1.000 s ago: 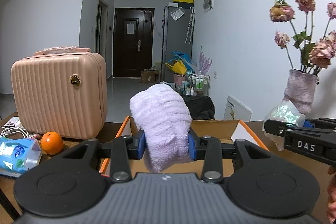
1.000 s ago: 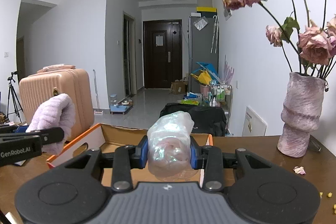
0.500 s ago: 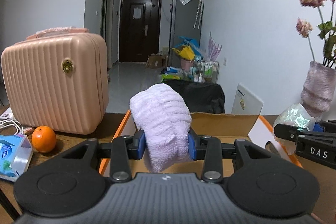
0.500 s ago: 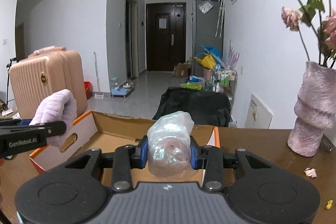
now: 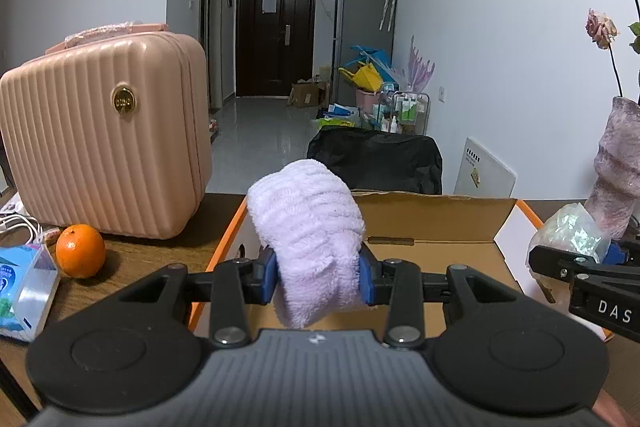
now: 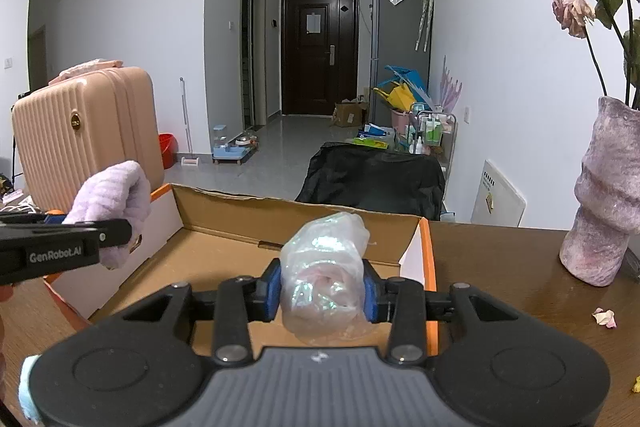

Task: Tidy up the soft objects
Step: 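Open both grippers to drop the items into the box, then move both open grippers back toward the pile on the table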

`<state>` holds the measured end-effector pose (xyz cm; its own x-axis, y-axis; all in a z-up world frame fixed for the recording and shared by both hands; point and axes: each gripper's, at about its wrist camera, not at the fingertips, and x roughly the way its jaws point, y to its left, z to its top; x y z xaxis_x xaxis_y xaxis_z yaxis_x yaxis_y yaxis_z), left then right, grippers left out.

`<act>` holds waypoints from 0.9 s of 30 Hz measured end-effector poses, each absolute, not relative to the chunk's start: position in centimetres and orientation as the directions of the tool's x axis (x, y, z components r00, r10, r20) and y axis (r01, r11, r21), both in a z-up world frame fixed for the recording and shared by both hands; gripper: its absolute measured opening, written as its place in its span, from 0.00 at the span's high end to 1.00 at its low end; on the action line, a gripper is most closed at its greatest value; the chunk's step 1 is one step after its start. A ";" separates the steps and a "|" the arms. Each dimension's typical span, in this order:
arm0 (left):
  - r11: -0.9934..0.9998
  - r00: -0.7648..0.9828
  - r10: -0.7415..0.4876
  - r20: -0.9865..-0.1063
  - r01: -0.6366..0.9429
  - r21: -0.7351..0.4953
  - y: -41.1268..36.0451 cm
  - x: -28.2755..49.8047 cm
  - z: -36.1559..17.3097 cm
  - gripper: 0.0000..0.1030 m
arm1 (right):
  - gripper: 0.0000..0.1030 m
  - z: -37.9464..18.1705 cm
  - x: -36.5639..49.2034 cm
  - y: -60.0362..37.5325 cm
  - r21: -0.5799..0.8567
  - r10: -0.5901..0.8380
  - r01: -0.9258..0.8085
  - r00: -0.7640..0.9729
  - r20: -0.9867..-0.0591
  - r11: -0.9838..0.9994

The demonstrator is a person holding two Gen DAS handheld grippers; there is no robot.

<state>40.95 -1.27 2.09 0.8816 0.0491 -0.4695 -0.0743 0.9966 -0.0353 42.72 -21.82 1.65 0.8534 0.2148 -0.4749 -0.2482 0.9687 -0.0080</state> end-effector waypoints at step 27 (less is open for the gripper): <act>0.990 0.902 0.108 -0.418 -0.134 -0.035 -0.8 38.9 3.5 0.00 | 0.00 2.9 41.6 -22.6 -0.018 0.145 -0.169 0.892 -0.427 0.985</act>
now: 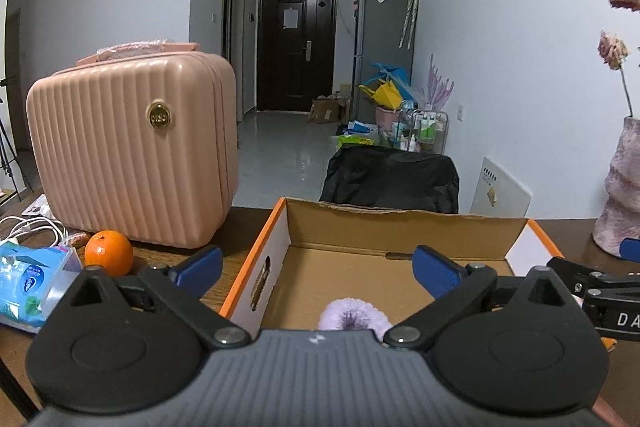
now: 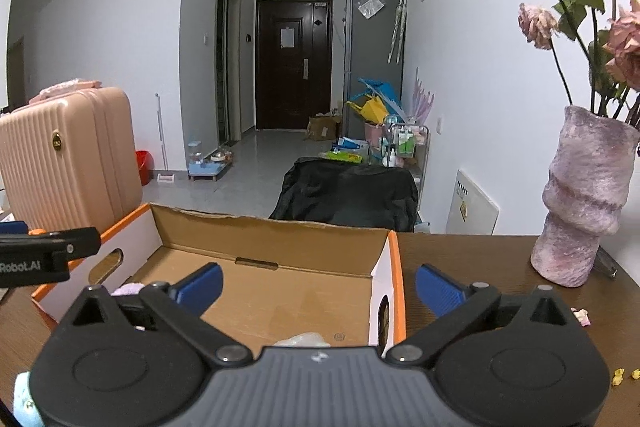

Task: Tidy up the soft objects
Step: 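Move both open grippers back toward the pile on the table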

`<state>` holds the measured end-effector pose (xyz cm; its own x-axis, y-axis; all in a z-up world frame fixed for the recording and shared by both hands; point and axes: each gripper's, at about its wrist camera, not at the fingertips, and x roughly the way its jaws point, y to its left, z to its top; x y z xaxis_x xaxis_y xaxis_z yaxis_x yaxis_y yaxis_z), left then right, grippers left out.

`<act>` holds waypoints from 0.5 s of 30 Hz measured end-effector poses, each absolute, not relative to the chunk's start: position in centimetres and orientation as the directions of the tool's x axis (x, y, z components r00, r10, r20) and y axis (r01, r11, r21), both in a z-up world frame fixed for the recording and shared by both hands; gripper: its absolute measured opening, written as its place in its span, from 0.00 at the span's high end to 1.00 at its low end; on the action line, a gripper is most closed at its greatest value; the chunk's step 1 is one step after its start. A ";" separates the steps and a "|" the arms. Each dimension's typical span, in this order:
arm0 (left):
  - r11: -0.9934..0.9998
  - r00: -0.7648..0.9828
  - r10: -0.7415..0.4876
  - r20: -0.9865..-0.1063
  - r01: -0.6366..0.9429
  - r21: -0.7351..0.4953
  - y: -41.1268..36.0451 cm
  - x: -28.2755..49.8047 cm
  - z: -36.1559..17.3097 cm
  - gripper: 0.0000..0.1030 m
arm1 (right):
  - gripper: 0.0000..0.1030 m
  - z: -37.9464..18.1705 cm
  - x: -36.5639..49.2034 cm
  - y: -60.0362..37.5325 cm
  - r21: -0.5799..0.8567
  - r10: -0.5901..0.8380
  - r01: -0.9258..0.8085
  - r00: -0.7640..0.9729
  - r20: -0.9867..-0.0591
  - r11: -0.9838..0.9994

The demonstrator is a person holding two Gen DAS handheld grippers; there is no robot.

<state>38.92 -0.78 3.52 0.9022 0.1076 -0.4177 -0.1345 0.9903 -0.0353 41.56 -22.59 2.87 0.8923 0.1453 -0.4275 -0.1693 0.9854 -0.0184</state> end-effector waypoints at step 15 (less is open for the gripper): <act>0.992 0.940 0.090 -0.330 -0.115 -0.056 -0.1 33.2 6.0 0.00 | 0.00 4.9 36.8 -23.5 -0.031 0.161 -0.182 0.926 -0.341 0.983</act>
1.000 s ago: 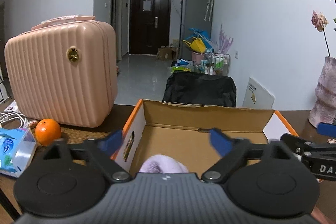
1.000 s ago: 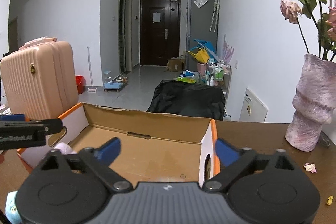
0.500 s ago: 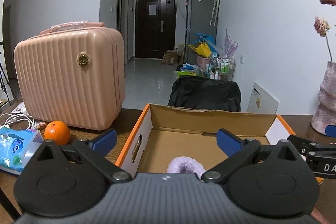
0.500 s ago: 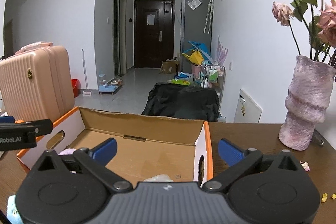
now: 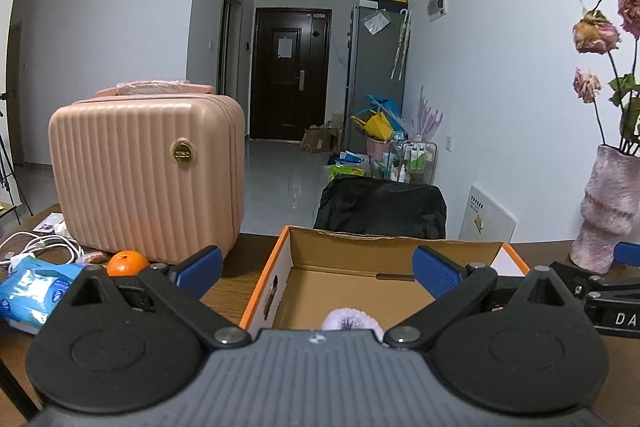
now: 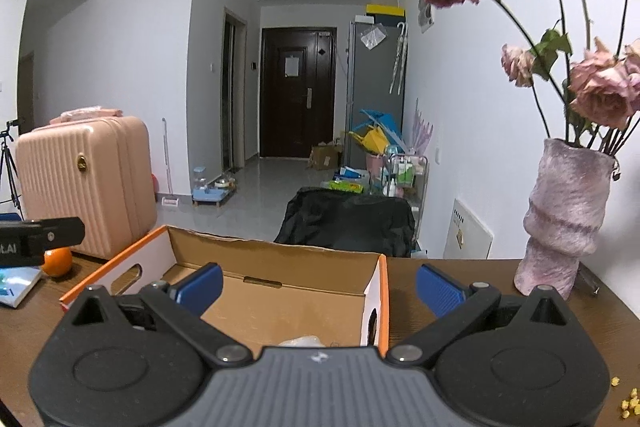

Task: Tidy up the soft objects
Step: 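Move both open grippers back toward the pile on the table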

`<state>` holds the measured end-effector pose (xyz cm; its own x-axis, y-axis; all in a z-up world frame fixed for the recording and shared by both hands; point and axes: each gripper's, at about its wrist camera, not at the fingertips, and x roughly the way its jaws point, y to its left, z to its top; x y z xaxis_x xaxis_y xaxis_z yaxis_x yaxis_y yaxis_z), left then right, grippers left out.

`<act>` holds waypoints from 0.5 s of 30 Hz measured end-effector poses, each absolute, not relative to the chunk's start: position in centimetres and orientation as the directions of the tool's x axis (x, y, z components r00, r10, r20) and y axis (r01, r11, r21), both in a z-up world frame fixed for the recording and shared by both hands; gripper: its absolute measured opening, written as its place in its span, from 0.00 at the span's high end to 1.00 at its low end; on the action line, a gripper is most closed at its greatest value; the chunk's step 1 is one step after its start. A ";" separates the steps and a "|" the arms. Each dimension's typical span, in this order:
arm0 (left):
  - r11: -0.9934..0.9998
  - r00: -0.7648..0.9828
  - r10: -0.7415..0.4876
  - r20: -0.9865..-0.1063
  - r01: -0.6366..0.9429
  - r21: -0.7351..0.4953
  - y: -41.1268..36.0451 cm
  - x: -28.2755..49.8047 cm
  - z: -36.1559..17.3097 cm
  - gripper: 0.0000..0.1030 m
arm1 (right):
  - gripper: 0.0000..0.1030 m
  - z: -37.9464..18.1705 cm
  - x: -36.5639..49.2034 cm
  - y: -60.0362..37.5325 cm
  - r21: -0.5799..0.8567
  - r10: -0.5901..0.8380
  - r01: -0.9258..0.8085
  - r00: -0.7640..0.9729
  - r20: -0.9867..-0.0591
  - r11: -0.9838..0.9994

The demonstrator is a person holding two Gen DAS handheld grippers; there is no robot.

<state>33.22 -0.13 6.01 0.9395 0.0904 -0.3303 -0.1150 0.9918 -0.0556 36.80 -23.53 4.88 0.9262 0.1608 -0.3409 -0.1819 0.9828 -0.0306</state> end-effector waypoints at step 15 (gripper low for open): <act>0.997 0.945 0.068 -0.319 -0.078 -0.020 0.3 26.8 5.9 0.00 | 0.00 4.4 29.7 -23.3 -0.059 0.198 -0.229 0.925 -0.325 0.972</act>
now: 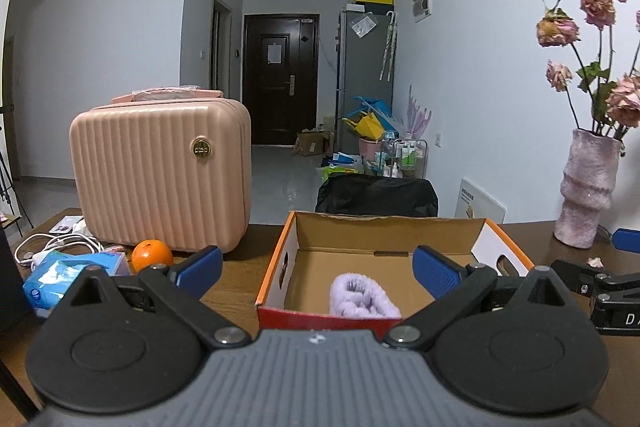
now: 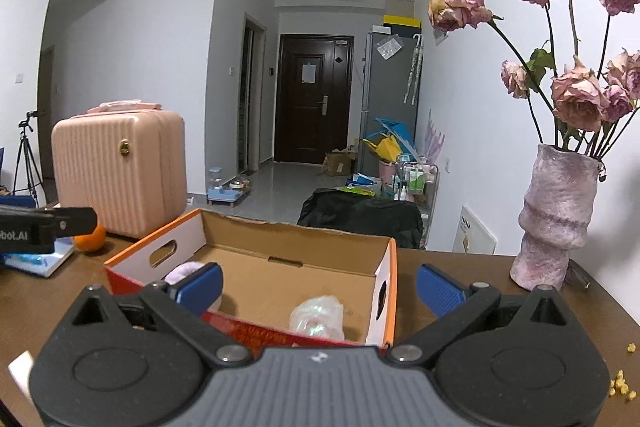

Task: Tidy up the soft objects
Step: 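Move both open grippers back toward the pile on the table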

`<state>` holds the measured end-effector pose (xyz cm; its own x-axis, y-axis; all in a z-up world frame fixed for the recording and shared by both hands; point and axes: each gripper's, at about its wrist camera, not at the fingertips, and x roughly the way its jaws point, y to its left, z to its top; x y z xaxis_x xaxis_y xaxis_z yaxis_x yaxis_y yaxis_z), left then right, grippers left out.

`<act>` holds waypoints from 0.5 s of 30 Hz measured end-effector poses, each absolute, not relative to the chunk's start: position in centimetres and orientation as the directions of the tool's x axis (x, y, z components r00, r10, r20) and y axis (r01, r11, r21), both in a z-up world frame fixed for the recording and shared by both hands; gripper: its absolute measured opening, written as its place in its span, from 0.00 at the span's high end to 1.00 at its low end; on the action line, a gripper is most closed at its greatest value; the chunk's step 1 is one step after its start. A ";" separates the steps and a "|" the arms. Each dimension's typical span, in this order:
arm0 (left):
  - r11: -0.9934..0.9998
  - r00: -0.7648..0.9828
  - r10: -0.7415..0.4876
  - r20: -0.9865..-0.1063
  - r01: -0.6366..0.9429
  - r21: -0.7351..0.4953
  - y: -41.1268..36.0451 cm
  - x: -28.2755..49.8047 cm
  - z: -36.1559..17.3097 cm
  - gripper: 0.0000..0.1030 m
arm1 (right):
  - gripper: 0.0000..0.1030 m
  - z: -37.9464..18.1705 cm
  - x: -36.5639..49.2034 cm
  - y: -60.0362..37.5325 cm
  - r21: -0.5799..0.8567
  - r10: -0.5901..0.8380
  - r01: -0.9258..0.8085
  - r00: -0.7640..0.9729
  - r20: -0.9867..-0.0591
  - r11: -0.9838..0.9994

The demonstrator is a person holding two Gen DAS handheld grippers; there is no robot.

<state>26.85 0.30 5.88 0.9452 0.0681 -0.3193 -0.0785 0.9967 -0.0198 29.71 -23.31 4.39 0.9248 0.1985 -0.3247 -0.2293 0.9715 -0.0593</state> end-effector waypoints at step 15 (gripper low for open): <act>0.999 0.937 0.043 -0.348 -0.045 0.001 0.6 20.8 5.5 0.00 | 0.00 3.8 23.7 -23.7 -0.062 0.197 -0.232 0.917 -0.347 0.971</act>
